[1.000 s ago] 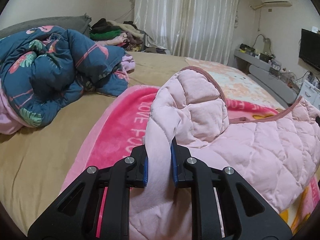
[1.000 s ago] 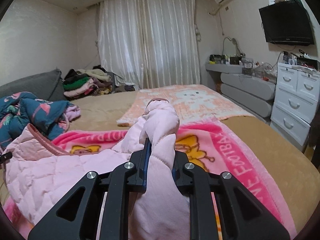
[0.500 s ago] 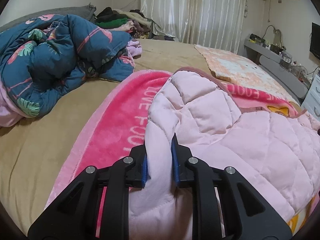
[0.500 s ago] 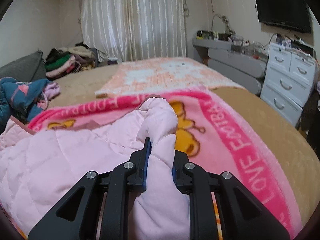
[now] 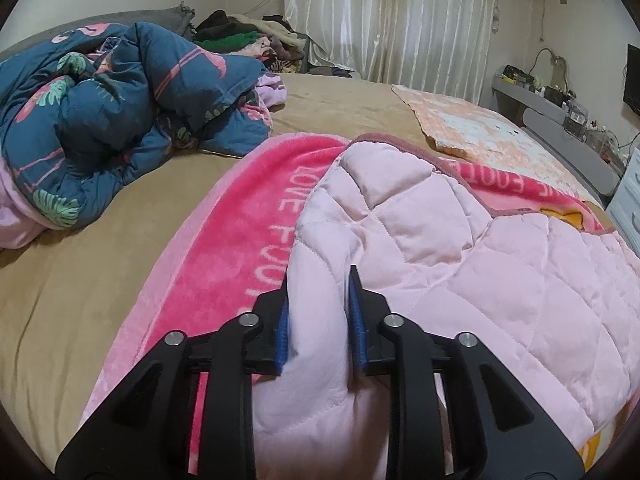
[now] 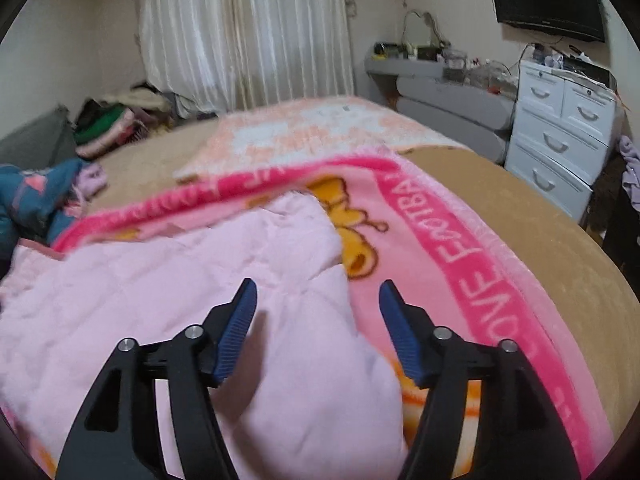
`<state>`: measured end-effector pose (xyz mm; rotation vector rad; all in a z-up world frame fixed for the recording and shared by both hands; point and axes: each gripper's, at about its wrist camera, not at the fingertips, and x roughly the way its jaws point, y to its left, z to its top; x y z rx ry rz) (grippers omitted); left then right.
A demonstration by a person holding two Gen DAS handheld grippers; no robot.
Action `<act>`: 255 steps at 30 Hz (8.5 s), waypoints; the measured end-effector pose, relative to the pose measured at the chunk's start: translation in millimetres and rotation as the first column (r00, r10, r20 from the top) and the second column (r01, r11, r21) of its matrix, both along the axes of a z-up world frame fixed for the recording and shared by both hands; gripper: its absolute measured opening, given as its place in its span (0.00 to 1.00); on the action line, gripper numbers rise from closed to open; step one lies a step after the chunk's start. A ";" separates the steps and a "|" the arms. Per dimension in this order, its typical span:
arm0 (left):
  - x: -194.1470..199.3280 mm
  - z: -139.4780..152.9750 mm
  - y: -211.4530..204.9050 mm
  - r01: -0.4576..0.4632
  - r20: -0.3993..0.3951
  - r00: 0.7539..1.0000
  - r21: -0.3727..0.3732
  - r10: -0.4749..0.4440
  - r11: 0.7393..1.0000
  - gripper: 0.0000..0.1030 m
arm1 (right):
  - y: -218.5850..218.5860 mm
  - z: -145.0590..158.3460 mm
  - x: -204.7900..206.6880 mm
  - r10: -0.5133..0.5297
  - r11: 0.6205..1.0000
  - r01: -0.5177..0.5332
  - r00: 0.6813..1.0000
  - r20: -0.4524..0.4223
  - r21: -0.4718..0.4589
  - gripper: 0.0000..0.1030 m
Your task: Fold large clothes
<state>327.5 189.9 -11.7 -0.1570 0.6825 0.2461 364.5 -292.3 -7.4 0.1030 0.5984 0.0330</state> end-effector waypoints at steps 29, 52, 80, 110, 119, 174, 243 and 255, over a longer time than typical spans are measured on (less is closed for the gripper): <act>-12.7 -38.4 -55.4 0.100 -0.114 0.988 -0.072 -0.108 0.992 0.88 | 70.4 -67.6 12.1 0.149 0.986 -0.160 0.966 -0.212 -0.037 0.83; -108.3 56.0 -64.9 0.099 0.005 0.995 -0.058 -0.099 0.993 0.91 | 33.4 62.2 -92.8 0.187 0.976 -0.182 0.982 -0.033 0.122 0.96; -174.6 -17.9 -50.0 0.020 -0.155 0.987 -0.140 -0.042 0.990 0.91 | -1.6 -10.3 -174.0 0.034 0.982 -0.005 0.988 -0.152 0.188 0.96; -70.4 -84.5 8.9 -0.235 -0.144 0.971 -0.701 0.190 0.673 0.92 | -24.8 -90.2 -29.9 0.011 0.854 0.150 0.952 -0.305 0.499 0.96; -54.5 -78.8 -1.1 -0.214 -0.099 0.976 -0.626 0.196 0.750 0.90 | -21.0 -95.7 -11.9 0.025 0.854 0.122 0.962 -0.273 0.506 0.96; -223.8 47.2 -105.6 0.162 0.117 0.980 -0.011 -0.160 0.987 0.27 | 45.9 37.2 -240.2 0.309 0.933 -0.280 0.945 0.107 -0.227 0.25; -405.9 41.0 -151.0 0.163 0.117 0.980 -0.040 -0.158 0.986 0.91 | 61.8 60.3 -430.3 0.186 0.983 -0.183 0.977 0.101 -0.034 0.96; -419.5 19.5 -188.9 0.248 0.096 0.966 -0.068 -0.241 0.966 0.91 | 85.2 34.7 -452.7 0.258 0.964 -0.258 0.966 0.008 -0.060 0.96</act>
